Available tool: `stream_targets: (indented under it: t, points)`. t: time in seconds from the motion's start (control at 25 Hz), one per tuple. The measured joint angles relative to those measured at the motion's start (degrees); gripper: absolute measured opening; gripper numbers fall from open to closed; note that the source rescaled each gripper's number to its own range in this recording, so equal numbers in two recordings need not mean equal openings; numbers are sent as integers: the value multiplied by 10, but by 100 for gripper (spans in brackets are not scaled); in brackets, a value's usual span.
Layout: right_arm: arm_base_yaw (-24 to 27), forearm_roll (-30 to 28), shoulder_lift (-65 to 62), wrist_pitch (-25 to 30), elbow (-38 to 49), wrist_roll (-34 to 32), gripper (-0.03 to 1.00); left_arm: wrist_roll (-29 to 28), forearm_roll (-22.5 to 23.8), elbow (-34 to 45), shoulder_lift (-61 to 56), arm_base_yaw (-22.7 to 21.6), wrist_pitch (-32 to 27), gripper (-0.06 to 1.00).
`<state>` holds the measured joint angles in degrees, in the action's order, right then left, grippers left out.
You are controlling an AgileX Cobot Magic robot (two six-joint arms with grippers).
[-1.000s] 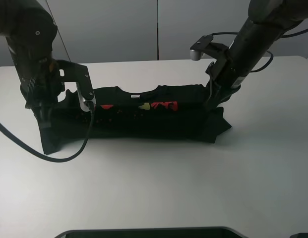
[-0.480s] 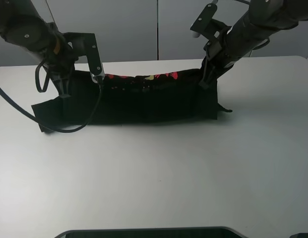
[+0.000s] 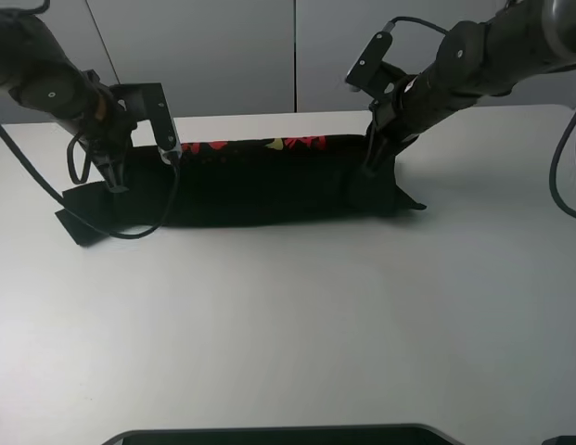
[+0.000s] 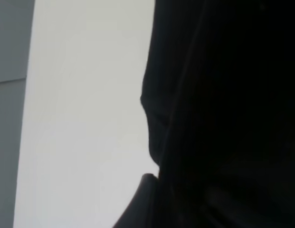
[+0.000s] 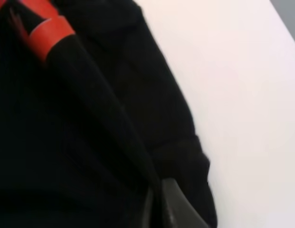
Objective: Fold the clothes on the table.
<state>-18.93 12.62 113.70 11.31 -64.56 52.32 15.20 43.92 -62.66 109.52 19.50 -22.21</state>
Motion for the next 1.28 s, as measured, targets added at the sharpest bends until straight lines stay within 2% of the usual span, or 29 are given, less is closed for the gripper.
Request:
stream_targets:
  t: [0.28, 0.36, 0.52, 0.64, 0.76, 0.8, 0.96, 1.04, 1.2, 1.28]
  points:
    - [0, 0, 48, -69, 0, 8, 0, 0, 11, 1, 63, 0, 33, 0]
    - [0, 1, 59, -87, 0, 8, 4, 0, 12, 1, 66, 0, 40, 0]
    - [0, 1, 69, -129, 0, 4, 25, 0, 12, 1, 66, 0, 52, 0]
    - [0, 1, 70, -149, 0, -9, 48, 0, 13, 1, 66, 0, 66, 2]
    - [0, 2, 70, -152, -2, -9, 67, 0, 9, 1, 66, 0, 81, 14]
    - [0, 2, 70, -155, -2, -9, 71, -4, 8, 1, 66, 0, 83, 22]
    - [0, 2, 69, -167, -2, -9, 78, -33, 7, 1, 66, 0, 82, 56]
    - [0, 20, 57, -167, -2, -11, 79, -48, 7, 1, 63, 0, 72, 68]
    - [0, 141, 0, -157, -2, -11, 79, -83, 6, 1, 29, 0, 57, 73]
    - [0, 199, -31, -126, -2, -12, 79, -110, 1, 1, -2, 0, 55, 74]
